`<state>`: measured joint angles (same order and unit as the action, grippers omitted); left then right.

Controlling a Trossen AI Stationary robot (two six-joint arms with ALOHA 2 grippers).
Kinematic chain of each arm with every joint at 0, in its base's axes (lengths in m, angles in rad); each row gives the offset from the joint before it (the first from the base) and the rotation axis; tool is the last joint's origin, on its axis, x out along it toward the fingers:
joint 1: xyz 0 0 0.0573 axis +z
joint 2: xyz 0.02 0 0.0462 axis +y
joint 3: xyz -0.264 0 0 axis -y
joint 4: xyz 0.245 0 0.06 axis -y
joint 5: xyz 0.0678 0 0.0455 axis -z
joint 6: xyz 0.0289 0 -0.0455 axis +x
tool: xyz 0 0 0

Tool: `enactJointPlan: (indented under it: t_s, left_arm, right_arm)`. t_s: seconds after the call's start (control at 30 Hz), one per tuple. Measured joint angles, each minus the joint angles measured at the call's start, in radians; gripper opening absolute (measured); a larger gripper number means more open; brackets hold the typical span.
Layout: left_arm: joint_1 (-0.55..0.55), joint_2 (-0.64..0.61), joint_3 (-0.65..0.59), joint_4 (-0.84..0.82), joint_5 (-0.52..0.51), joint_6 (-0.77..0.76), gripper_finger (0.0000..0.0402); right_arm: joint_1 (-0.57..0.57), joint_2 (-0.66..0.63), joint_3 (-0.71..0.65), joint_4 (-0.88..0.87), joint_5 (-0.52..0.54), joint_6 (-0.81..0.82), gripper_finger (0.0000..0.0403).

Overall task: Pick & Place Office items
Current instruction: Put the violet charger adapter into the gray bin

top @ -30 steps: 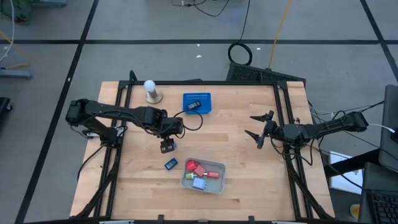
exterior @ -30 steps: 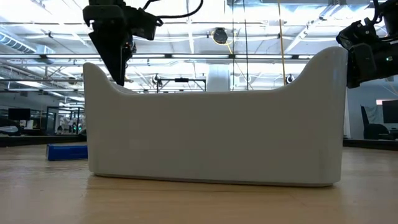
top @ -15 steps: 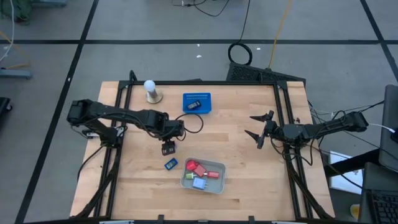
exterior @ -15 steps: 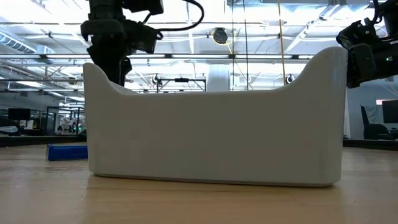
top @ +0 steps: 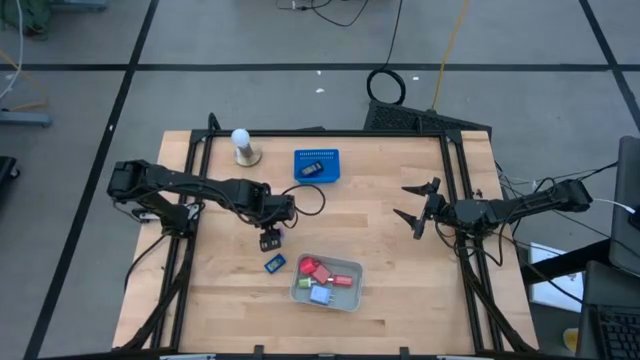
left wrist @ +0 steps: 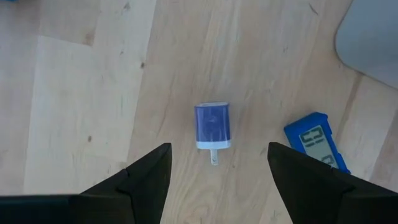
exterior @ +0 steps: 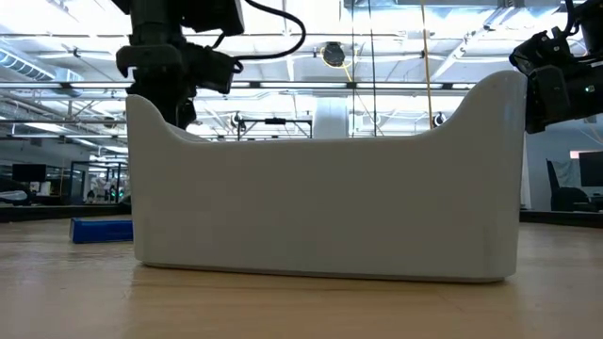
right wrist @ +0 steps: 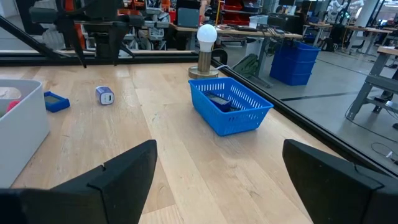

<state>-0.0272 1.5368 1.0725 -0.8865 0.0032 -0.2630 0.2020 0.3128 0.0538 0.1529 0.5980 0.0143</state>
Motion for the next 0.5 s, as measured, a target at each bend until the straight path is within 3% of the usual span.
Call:
enactJointPlan:
  t_s: [0.5]
  left_arm:
    - [0.006,0.000,-0.121,0.183,-0.004,-0.028,0.0269]
  right_arm:
    - [0.000,0.000,0.000,0.000,0.000,0.000,0.0339]
